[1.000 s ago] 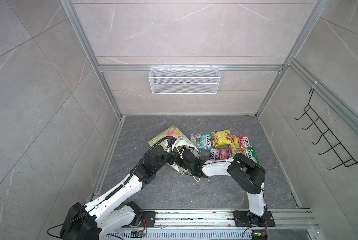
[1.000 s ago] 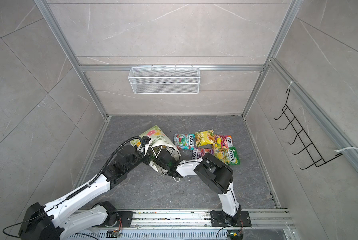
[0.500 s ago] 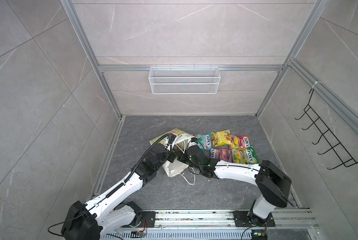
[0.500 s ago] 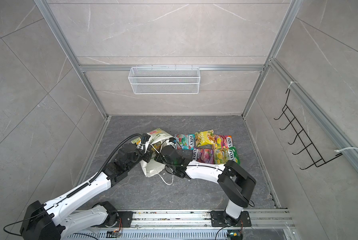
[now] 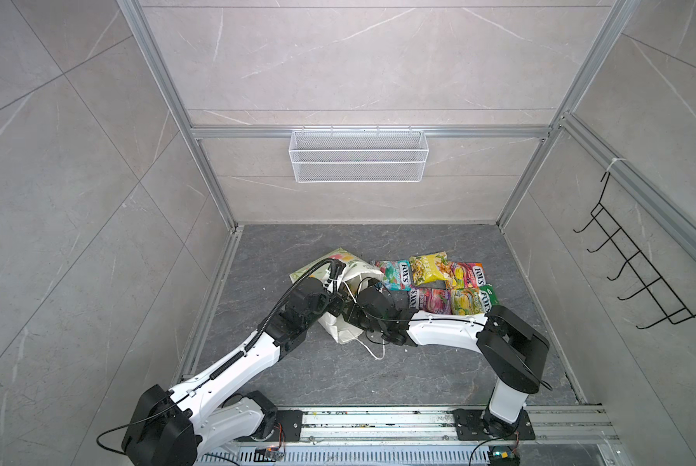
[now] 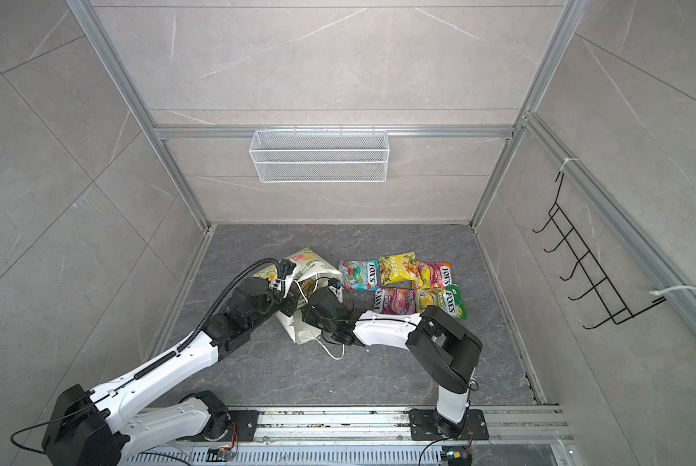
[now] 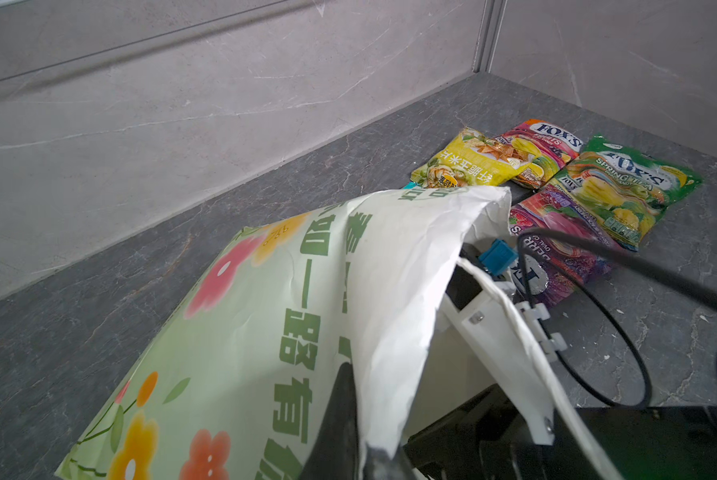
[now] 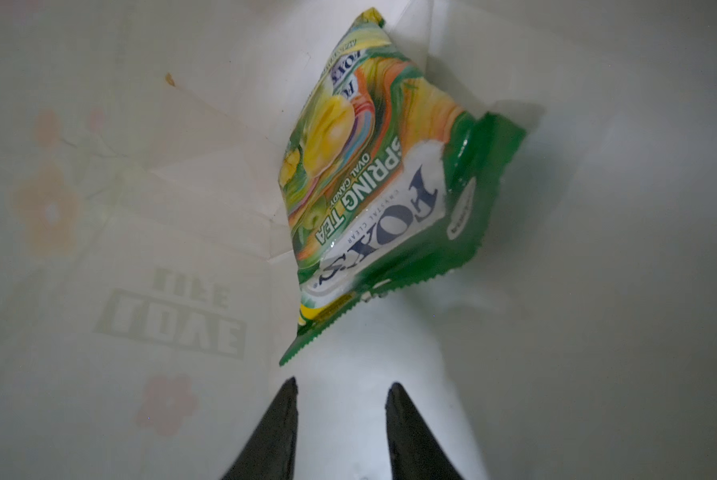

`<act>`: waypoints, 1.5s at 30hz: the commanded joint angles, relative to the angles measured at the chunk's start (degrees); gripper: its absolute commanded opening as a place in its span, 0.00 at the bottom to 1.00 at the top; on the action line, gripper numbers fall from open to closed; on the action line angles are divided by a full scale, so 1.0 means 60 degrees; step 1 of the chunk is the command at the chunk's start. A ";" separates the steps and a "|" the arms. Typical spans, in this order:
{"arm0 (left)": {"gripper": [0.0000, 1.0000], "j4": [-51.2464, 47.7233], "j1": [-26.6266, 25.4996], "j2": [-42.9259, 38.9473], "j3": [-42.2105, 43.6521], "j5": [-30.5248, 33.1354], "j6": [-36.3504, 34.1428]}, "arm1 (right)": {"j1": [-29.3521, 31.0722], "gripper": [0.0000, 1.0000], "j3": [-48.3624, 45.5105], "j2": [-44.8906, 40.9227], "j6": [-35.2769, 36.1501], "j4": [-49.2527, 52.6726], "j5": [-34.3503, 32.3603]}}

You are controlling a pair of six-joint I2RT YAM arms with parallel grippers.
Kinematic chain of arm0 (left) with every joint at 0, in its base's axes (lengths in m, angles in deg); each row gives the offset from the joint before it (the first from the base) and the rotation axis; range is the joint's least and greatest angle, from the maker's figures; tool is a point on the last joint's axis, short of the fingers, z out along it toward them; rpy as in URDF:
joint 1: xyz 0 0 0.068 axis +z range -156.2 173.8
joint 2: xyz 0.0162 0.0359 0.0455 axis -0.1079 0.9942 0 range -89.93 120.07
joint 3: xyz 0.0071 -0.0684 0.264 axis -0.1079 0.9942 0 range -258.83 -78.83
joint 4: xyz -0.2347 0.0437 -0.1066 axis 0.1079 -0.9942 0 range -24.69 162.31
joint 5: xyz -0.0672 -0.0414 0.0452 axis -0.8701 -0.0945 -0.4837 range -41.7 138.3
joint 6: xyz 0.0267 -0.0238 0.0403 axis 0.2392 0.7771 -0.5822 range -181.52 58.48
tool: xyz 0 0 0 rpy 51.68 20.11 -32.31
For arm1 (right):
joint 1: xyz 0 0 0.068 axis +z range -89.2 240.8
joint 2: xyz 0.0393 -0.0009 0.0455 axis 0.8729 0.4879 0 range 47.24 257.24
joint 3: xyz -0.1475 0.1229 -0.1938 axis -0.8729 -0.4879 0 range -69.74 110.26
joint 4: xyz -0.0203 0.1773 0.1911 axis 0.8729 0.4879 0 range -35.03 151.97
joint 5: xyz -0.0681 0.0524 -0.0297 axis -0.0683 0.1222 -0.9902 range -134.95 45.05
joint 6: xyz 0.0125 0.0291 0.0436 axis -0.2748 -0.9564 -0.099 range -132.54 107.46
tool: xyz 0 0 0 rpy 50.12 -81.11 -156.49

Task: Take the snacks out of the paper bag
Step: 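Reach deeper and close the right gripper on the green Spring Tea pack, then lift the green pack out with the right gripper while the left pulls the bag away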

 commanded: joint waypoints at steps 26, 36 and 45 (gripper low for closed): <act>0.00 0.0336 0.0005 -0.0309 0.0074 -0.0371 0.0007 | -0.0188 0.07 0.1680 0.1810 -0.2136 -0.0135 -0.0261; 0.00 -0.0097 0.0019 -0.0075 -0.0191 0.0972 0.0327 | -0.0138 0.00 0.1154 0.0074 0.0585 0.0426 -0.0783; 0.00 -0.0529 0.0019 0.0353 -0.0688 0.1514 0.0660 | -0.0078 0.00 0.0721 -0.1403 0.2279 0.1234 -0.0564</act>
